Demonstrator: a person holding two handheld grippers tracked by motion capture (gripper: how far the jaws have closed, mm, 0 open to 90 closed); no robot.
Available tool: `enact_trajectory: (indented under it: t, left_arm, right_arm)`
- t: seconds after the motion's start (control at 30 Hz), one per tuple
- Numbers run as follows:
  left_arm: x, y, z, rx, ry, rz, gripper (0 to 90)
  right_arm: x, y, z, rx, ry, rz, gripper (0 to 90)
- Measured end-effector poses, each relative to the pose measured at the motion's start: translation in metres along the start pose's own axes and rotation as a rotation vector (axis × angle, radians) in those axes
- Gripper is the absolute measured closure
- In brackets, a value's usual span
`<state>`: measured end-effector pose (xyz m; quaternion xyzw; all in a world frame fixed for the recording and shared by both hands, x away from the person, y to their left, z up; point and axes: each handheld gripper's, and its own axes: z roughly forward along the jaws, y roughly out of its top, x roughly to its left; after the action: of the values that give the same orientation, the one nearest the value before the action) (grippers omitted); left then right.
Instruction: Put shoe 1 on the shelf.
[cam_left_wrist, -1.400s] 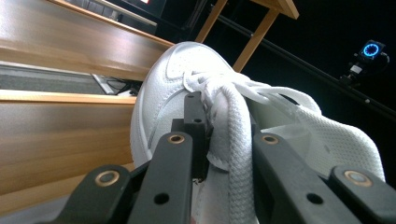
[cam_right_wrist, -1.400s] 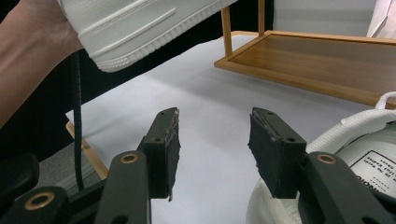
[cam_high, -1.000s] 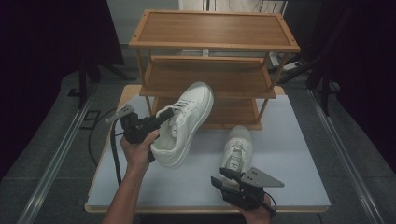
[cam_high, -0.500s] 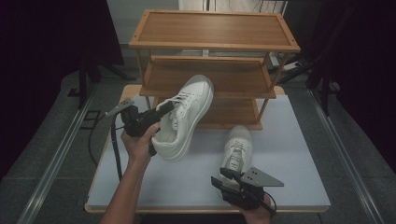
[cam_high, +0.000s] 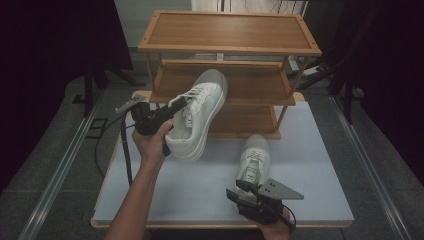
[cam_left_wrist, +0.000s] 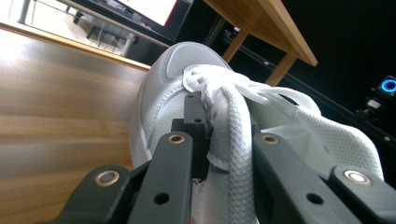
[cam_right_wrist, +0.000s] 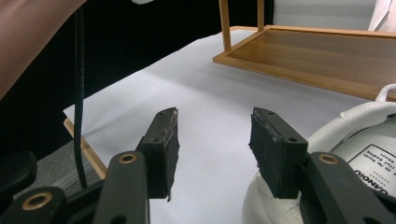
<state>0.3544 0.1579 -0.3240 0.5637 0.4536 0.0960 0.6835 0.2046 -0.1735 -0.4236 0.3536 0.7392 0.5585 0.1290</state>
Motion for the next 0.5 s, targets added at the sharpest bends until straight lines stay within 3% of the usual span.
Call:
enact_trajectory:
  t: [0.5]
  left_arm:
    - [0.01,0.02,0.038,-0.033,0.104,-0.002,82.4]
  right_arm:
    - [-0.005,0.001,-0.003,-0.013,-0.011,0.012,51.3]
